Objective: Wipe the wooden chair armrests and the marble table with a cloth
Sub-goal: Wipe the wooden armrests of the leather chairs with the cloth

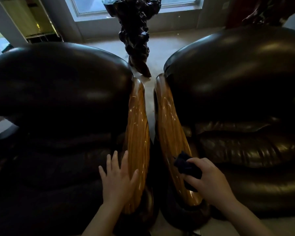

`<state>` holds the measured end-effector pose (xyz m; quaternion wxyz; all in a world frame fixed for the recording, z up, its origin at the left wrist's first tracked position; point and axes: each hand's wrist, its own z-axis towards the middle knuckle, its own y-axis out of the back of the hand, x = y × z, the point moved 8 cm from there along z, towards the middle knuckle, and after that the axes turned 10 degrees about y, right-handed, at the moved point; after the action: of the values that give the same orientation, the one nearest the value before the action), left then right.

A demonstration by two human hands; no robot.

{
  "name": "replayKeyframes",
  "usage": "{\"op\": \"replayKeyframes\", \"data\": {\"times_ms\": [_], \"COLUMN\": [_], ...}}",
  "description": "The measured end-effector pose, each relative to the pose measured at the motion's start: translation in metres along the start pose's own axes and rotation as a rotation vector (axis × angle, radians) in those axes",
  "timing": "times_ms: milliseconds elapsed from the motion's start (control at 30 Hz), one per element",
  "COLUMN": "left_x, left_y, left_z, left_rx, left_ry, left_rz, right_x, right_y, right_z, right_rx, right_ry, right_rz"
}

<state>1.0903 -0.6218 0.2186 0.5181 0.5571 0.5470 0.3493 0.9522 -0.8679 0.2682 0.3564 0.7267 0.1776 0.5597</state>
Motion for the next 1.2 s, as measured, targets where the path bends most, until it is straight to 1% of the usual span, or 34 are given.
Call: {"op": "replayKeyframes", "data": {"times_ms": [100,267,467,533,567,633,667,733,833,933,1000,1200], "left_x": [-0.007,-0.026,-0.042,-0.047,-0.049,-0.049,-0.047,-0.044,-0.041,-0.042,-0.04,-0.04], "left_y": [-0.03,-0.075,-0.112,-0.122,-0.123,-0.128,-0.131,-0.136,-0.138,-0.14,-0.142,-0.142], "left_z": [0.037,0.102,0.171,0.183,0.183,0.185,0.186,0.189,0.191,0.192,0.192,0.192], "left_rx": [0.023,-0.023,-0.076,-0.11,-0.139,-0.211,-0.23,-0.241,-0.268,-0.281,-0.284,-0.302], "left_ry": [0.011,0.012,0.077,0.091,0.088,0.08,0.076,0.072,0.072,0.066,0.051,0.034], "left_rz": [0.002,-0.047,-0.114,-0.139,-0.145,-0.169,-0.185,-0.202,-0.195,-0.198,-0.199,-0.209], "right_x": [-0.03,-0.08,-0.125,-0.138,-0.143,-0.155,-0.157,-0.157,-0.154,-0.154,-0.153,-0.15], "right_y": [-0.013,-0.04,-0.061,-0.068,-0.072,-0.087,-0.094,-0.106,-0.117,-0.12,-0.121,-0.099], "right_z": [0.03,0.085,0.133,0.148,0.151,0.155,0.155,0.156,0.169,0.186,0.19,0.217], "right_rx": [-0.015,-0.037,-0.189,-0.223,-0.214,-0.161,-0.15,-0.142,-0.119,-0.129,-0.175,-0.433], "right_ry": [-0.034,-0.034,-0.019,-0.021,-0.035,-0.041,-0.015,0.095,0.279,0.348,0.354,0.164], "right_rz": [0.027,0.101,0.119,0.074,0.032,-0.108,-0.194,-0.351,-0.429,-0.377,-0.316,0.027]}}
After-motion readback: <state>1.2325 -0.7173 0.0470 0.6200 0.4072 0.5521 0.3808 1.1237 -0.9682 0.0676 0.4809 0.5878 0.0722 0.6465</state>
